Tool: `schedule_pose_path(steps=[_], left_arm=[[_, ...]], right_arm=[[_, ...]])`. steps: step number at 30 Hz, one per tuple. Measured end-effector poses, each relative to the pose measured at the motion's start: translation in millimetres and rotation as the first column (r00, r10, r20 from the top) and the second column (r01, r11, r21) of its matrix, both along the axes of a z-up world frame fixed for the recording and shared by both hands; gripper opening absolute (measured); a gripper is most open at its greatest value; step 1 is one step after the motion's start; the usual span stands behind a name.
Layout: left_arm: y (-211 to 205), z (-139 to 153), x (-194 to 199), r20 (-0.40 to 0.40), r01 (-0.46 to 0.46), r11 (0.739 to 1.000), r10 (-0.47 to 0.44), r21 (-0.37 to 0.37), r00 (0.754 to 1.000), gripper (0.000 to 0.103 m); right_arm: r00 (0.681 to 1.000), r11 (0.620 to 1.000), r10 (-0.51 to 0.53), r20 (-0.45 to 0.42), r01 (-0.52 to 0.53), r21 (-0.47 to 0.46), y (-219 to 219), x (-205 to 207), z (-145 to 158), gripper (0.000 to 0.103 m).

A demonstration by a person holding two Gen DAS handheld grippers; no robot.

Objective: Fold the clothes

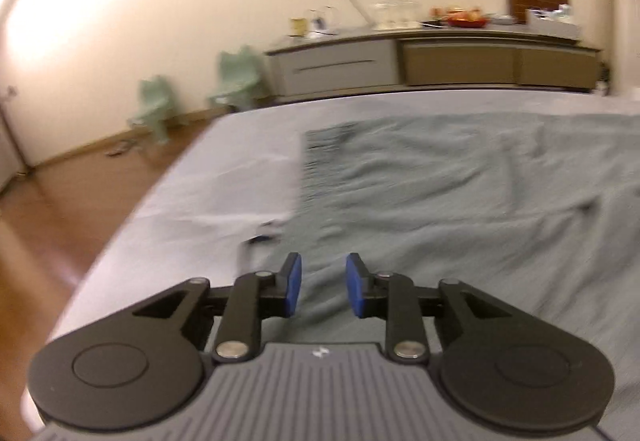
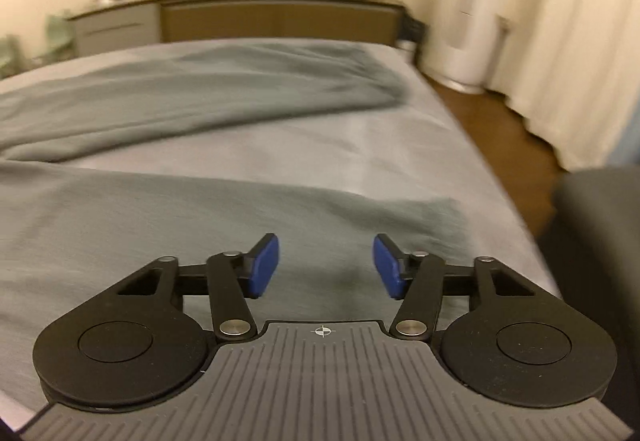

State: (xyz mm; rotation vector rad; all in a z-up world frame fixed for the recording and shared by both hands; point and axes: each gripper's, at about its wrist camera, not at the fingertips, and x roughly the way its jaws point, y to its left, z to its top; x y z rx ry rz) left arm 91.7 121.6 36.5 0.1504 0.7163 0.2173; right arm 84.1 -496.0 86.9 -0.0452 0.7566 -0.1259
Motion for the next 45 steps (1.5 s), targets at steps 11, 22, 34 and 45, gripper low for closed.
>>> schedule_pose_path(steps=[11,22,34,45], left_arm=[[8,-27,94,-0.155,-0.053,0.999,0.052,-0.005,0.987,0.026],[-22,-10,129,-0.085,0.076,0.991,-0.086,-0.11,0.993,0.033],[-37,-19,135,-0.108,0.118,0.975,-0.14,-0.19,0.984,0.036],[-30,-6,122,-0.079,0.056,0.882,-0.105,-0.469,0.991,0.036]], right_arm=[[0.996,0.996,-0.003,-0.091,0.011,0.087,-7,54,-24,0.062],[0.998,0.998,-0.061,0.023,0.061,0.012,-79,227,35,0.09],[0.993,0.993,-0.068,-0.1,0.077,0.089,-125,364,-29,0.022],[0.863,0.877,0.48,0.16,-0.464,-0.129,-32,119,63,0.01]])
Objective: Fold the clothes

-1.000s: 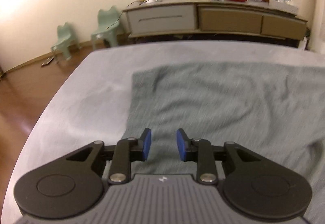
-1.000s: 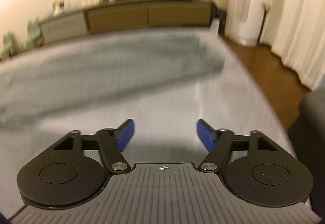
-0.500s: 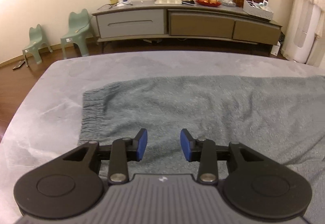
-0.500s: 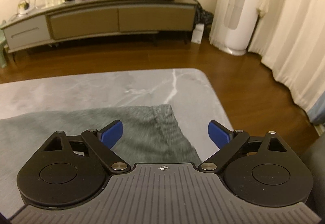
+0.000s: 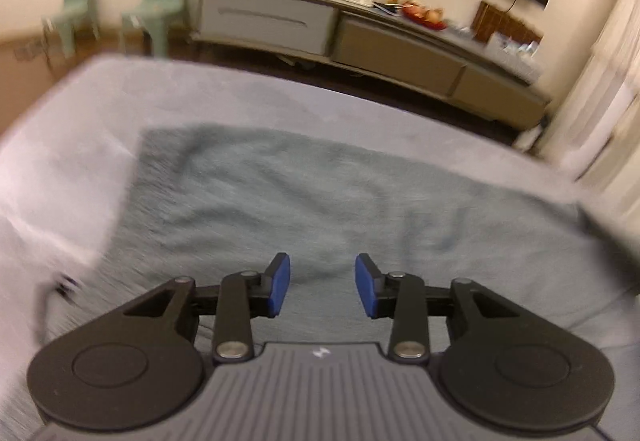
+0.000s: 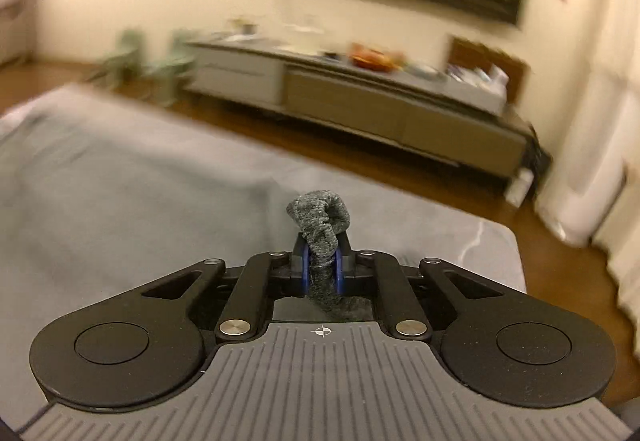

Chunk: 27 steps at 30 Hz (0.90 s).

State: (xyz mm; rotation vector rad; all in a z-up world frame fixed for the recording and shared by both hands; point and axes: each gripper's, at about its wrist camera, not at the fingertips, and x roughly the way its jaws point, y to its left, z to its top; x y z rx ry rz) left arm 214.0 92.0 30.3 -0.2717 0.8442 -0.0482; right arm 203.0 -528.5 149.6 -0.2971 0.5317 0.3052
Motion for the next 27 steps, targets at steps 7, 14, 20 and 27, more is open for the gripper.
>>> schedule_pose_path(steps=[7,14,20,27], left_arm=[[-18,-19,-6,-0.017,0.012,0.985,-0.015,-0.169,1.0,0.036],[-20,-19,3,-0.016,-0.015,0.946,0.01,-0.324,1.0,0.048],[-50,-41,55,-0.075,-0.039,0.926,0.011,-0.376,0.997,0.052],[-54,-59,98,-0.098,-0.108,0.925,0.078,-0.364,0.992,0.051]], right_arm=[[0.964,0.968,-0.248,-0.099,0.243,-0.058,-49,-109,-46,0.012],[0.857,0.852,-0.483,-0.182,0.507,0.13,-56,-121,-42,0.033],[0.782,0.666,-0.544,-0.304,0.623,0.411,-67,-141,-47,0.053],[0.749,0.461,-0.487,-0.449,0.657,0.597,-86,-145,-74,0.067]])
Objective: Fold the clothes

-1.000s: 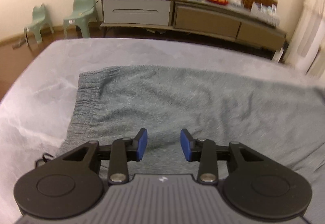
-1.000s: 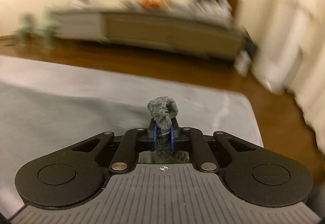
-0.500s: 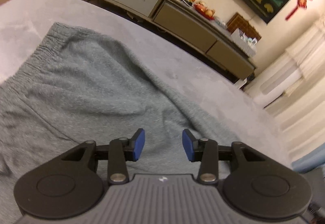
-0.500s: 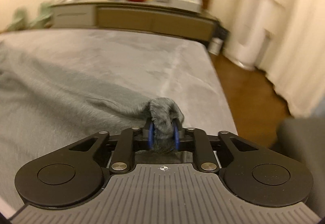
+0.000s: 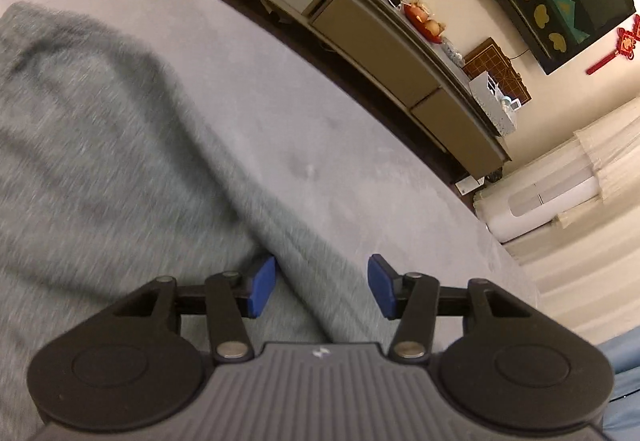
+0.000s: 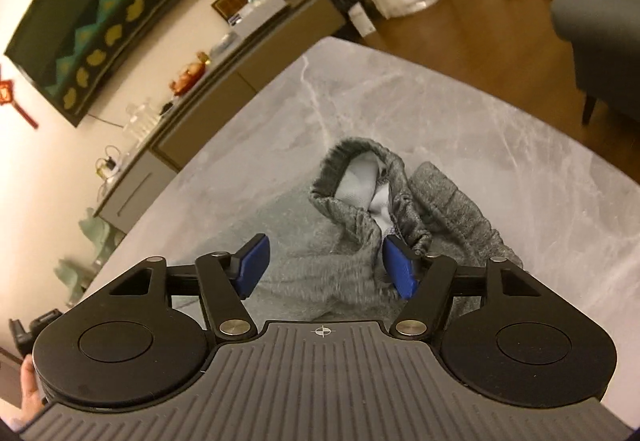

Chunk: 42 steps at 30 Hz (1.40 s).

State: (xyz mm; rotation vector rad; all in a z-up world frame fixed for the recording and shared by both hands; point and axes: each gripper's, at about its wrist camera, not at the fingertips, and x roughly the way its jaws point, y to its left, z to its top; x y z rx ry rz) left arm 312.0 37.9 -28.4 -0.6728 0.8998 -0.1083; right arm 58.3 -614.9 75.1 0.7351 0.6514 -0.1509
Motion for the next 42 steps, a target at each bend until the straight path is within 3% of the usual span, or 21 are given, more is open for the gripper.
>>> schedule_pose_path(steps=[6,16,18,20,25,31,33,34,35,36,39,42], left_arm=[[-2,-9,18,-0.036,0.009,1.0,-0.008,0.026,0.999,0.049],[11,-18,24,-0.015,0.021,1.0,-0.022,-0.018,1.0,0.046],[7,-16,28,-0.01,0.032,0.999,-0.032,-0.001,0.999,0.043],[3,-14,31,-0.004,0.043,0.999,-0.043,0.012,0.999,0.028],[-2,-12,31,0.013,0.055,0.998,-0.056,0.029,0.998,0.019],[-3,-9,26,0.036,0.058,0.998,-0.059,0.035,0.998,0.01],[-3,-2,21,0.059,0.064,0.997,-0.067,0.044,0.996,0.008],[-1,4,16,0.08,0.066,0.997,-0.069,0.044,0.994,0.007],[1,11,10,0.102,0.066,0.997,-0.07,0.044,0.992,0.006],[4,21,2,0.132,0.062,0.997,-0.067,0.045,0.989,0.006],[26,59,-40,0.222,0.065,0.998,-0.063,-0.001,0.973,0.006],[49,91,-108,0.301,0.112,0.994,-0.112,0.019,0.947,0.006]], right_arm=[[0.998,0.998,0.018,-0.058,-0.022,-0.058,13,20,-4,0.067],[0.998,0.999,-0.033,-0.047,0.033,0.004,8,-30,-6,0.067],[0.998,0.998,-0.059,-0.016,0.059,0.003,13,-45,-1,0.067],[0.997,0.996,-0.076,0.01,0.076,0.049,19,-58,-1,0.067],[0.996,0.984,-0.092,0.022,0.087,0.157,32,-78,-8,0.067],[0.992,0.979,-0.127,-0.018,0.128,0.156,27,-47,-12,0.068],[0.989,0.98,-0.139,-0.051,0.145,0.133,23,-29,-14,0.062],[0.989,0.983,-0.135,-0.067,0.142,0.113,24,-21,-14,0.039],[0.988,0.986,-0.131,-0.081,0.138,0.093,24,-13,-14,0.01],[0.991,0.99,-0.114,-0.071,0.119,0.076,24,-9,-11,0.003],[0.996,0.996,-0.087,0.023,0.087,0.016,27,-12,9,0.0],[0.974,0.993,-0.116,0.195,0.11,0.042,17,-59,33,0.0]])
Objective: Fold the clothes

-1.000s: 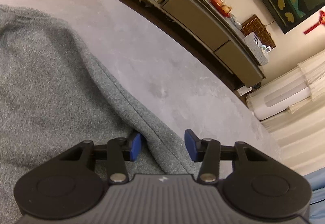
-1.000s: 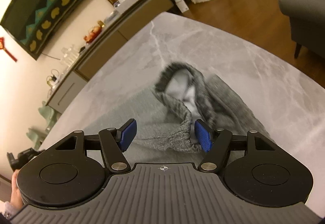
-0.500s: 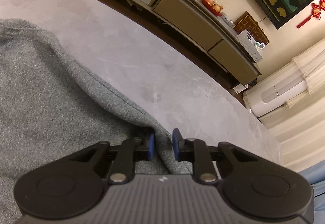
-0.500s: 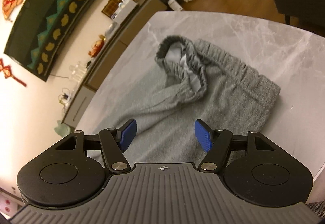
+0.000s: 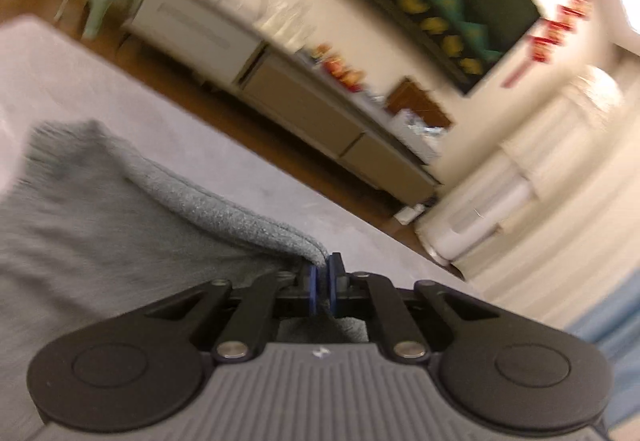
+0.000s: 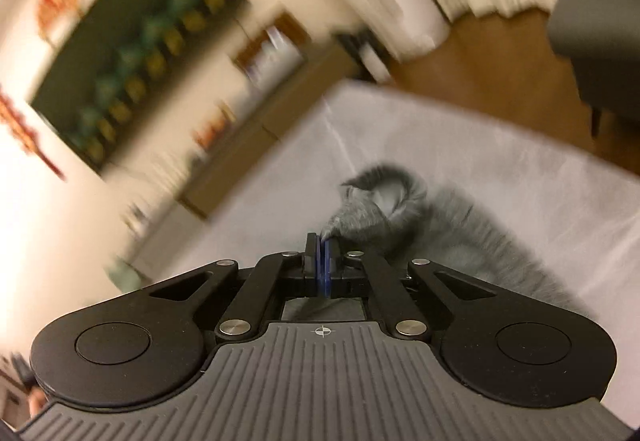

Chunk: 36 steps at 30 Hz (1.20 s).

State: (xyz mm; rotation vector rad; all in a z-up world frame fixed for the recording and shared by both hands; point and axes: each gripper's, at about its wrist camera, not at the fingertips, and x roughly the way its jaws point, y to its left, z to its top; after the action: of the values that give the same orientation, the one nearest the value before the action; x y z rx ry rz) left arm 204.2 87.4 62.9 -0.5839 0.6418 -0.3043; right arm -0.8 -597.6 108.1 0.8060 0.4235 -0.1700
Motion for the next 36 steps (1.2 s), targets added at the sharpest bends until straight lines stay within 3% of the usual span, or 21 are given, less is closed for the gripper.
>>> schedule_pose_path(steps=[2,5,7,9,12,13,14,17,22,24,26,29,36], left_arm=[[13,-3,-47,-0.021,0.021,1.0,-0.021,0.007,1.0,0.006],[12,-34,-83,-0.121,0.039,0.999,-0.035,0.034,0.992,0.006],[12,-60,-95,-0.18,0.026,0.999,-0.02,0.03,0.983,0.006],[5,-68,-91,-0.196,0.01,0.999,-0.003,0.036,0.981,0.006],[-2,-60,-87,-0.144,-0.008,0.999,0.015,0.05,0.99,0.006],[-3,-57,-86,-0.134,-0.019,0.999,0.025,0.044,0.991,0.006],[-3,-56,-85,-0.129,-0.027,0.999,0.032,0.038,0.991,0.006],[-4,-59,-83,-0.131,-0.039,0.999,0.043,0.03,0.99,0.006],[-2,-66,-88,-0.134,-0.02,0.997,0.029,0.07,0.991,0.006],[-2,-64,-90,-0.127,-0.011,0.996,0.021,0.083,0.992,0.006],[-1,-63,-93,-0.12,-0.007,0.996,0.018,0.092,0.993,0.006],[1,-62,-97,-0.111,-0.007,0.996,0.017,0.09,0.994,0.006],[-5,-65,-97,-0.115,0.003,0.994,0.009,0.109,0.993,0.007]], right_arm=[[0.999,0.996,-0.042,-0.011,0.042,0.073,-18,-31,-11,0.0],[0.985,0.975,-0.049,-0.163,0.082,0.205,-43,-37,-48,0.0],[0.977,0.984,-0.036,-0.212,0.072,0.163,-41,-35,-52,0.0],[0.978,0.985,-0.005,-0.207,0.041,0.17,-37,-31,-55,0.001],[0.983,0.978,0.019,-0.183,0.02,0.207,-32,-23,-58,0.02],[0.984,0.976,0.018,-0.179,0.021,0.216,-31,-21,-58,0.039],[0.985,0.977,0.016,-0.174,0.022,0.213,-30,-22,-57,0.051],[0.984,0.982,0.005,-0.178,0.029,0.187,-30,-21,-56,0.06],[0.977,0.998,0.033,-0.213,-0.022,0.054,-22,3,-52,0.059],[0.969,0.998,0.066,-0.239,-0.067,0.006,-13,11,-51,0.053],[0.96,0.993,0.074,-0.272,-0.097,-0.074,-3,15,-48,0.038],[0.959,0.98,0.055,-0.279,-0.106,-0.171,2,11,-40,0.035],[0.964,0.987,0.143,-0.226,-0.154,-0.034,-5,11,-49,0.041]])
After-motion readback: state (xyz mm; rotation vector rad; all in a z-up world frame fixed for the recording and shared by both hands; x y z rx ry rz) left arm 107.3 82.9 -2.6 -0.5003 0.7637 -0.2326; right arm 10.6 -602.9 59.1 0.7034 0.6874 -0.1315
